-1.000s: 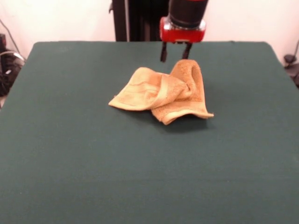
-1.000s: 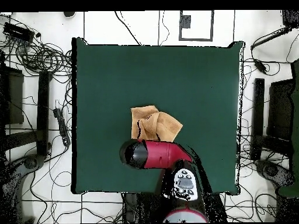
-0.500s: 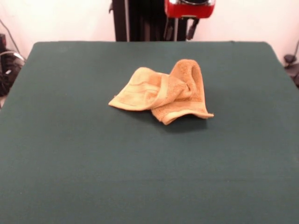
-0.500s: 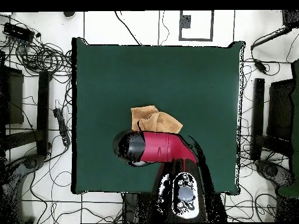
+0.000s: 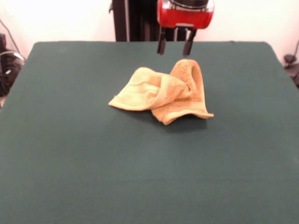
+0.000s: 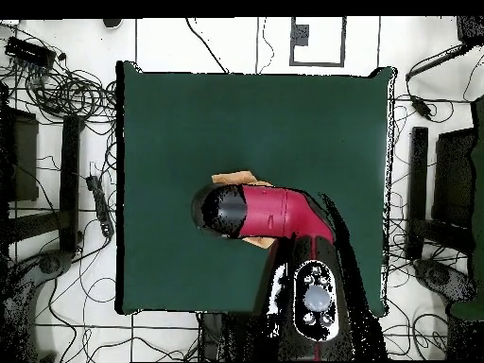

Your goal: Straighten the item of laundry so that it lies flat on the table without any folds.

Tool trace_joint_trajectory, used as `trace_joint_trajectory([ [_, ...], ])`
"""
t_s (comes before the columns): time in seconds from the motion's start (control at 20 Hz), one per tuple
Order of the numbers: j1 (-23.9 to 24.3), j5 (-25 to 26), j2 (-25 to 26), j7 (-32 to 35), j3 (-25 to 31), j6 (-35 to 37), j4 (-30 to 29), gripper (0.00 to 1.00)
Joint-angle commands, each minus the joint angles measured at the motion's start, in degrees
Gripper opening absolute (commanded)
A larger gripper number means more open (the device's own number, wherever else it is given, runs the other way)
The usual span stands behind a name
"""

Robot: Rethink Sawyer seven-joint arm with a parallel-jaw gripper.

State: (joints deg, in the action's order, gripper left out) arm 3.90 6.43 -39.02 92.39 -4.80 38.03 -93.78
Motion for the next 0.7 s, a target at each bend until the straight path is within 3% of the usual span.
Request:
trace_joint_trajectory([
  [0.05,0.3,-0.1,5.6,1.1,8.2,2.2,4.9,1.00],
  [0.35,1.3,1.4,5.7,3.4,8.5,-7.3,1.2,1.00],
  [0.7,1.6,1.9,8.9,3.8,7.5,-8.2,3.3,1.00],
])
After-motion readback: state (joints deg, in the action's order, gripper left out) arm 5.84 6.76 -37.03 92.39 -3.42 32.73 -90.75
